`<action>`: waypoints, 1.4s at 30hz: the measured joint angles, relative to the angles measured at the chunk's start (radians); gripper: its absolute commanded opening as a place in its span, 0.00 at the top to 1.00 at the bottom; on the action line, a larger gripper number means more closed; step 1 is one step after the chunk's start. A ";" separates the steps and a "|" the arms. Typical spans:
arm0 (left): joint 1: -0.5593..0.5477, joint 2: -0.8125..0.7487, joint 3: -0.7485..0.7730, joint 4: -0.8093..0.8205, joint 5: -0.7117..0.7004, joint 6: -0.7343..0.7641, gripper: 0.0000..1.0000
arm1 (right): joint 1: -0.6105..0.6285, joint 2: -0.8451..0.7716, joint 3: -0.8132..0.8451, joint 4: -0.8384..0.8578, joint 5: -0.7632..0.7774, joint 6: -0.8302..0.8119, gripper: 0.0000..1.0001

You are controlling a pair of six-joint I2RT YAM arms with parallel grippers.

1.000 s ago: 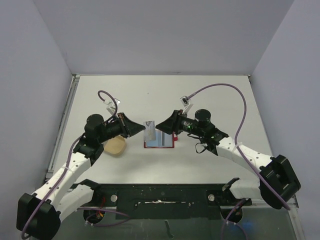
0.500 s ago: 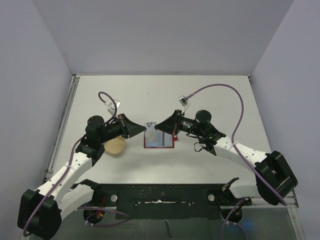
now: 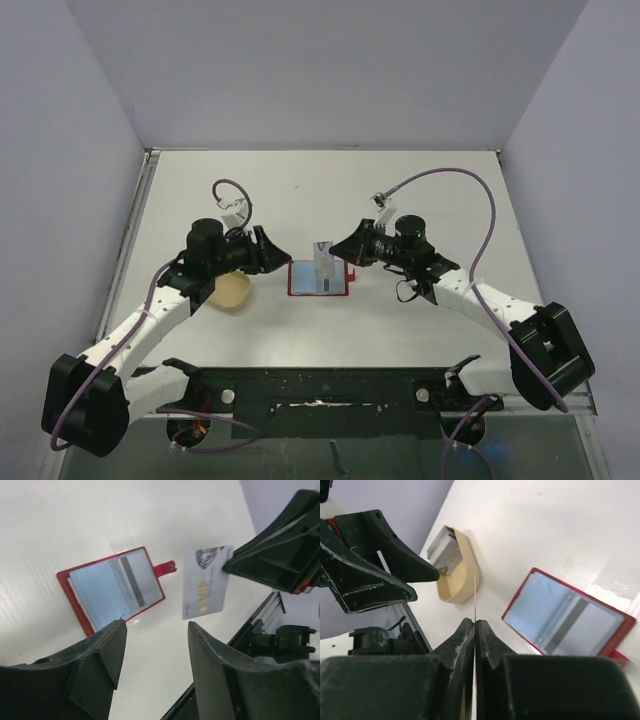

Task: Put the credit cards into the card holder
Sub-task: Pick up the credit card from the storage box, then insert the credit card into the card holder.

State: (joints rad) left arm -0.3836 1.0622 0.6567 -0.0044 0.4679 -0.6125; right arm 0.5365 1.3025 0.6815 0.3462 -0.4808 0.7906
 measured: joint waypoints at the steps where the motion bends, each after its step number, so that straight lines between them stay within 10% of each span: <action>1: 0.000 0.015 0.003 -0.008 -0.008 0.011 0.52 | -0.008 0.004 0.008 -0.021 0.010 -0.010 1.00; 20: -0.077 0.406 0.079 -0.082 -0.109 0.102 1.00 | -0.060 0.332 0.119 -0.067 0.073 -0.014 1.00; 42: -0.103 0.526 0.077 -0.036 -0.166 0.119 1.00 | -0.060 0.430 0.137 0.028 0.073 0.063 1.00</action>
State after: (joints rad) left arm -0.4866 1.5887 0.7341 -0.0406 0.3019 -0.4934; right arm 0.4763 1.7329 0.8188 0.3740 -0.4080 0.8539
